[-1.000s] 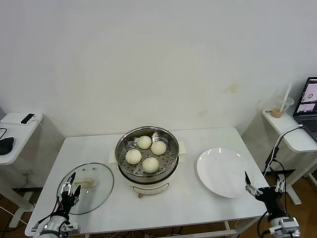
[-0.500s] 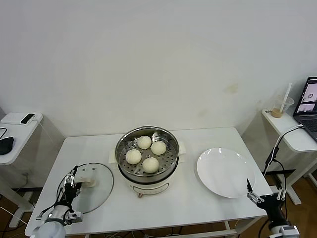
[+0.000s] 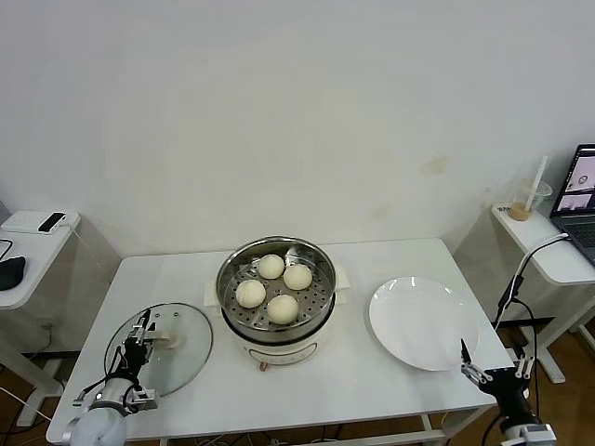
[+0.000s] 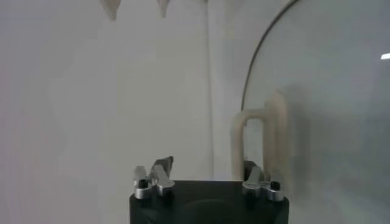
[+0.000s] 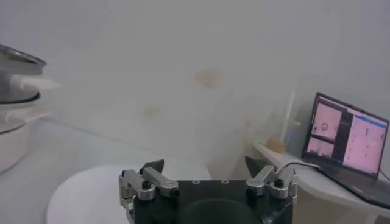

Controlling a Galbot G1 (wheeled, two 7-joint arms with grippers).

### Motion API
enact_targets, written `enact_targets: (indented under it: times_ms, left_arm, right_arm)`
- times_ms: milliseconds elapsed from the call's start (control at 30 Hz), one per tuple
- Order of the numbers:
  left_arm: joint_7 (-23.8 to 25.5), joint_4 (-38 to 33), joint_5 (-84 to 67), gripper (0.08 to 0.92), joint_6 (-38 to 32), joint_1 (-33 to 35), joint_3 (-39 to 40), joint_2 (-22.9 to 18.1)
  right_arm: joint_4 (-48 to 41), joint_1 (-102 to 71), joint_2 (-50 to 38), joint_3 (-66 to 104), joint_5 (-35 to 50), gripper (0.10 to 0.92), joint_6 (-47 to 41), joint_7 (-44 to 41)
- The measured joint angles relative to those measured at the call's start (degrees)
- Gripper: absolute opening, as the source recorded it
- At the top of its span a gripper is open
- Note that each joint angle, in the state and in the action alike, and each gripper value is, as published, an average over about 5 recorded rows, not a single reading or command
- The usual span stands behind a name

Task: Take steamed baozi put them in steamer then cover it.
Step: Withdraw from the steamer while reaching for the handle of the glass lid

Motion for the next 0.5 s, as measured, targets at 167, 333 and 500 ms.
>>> enact_targets:
  times_ms: [167, 333, 500]
  left_arm:
    - [0.1, -1.0, -0.4, 0.325, 0.4, 0.5, -0.5, 0.1]
    - [0.5, -3.2, -1.4, 0.185, 1.1, 1.4, -1.4, 0.8]
    - [1.3, -6.3, -2.9, 0.149, 2.2, 2.8, -2.4, 1.9]
  right_arm:
    - [0.0, 0.3, 0.0, -0.5, -0.3, 0.823, 0.0, -0.1]
    - [-0.2, 0.5, 0.0, -1.0, -0.8, 0.823, 0.2, -0.2]
    - [-0.4, 0.9, -0.2, -1.8, -1.1, 0.823, 0.2, -0.4]
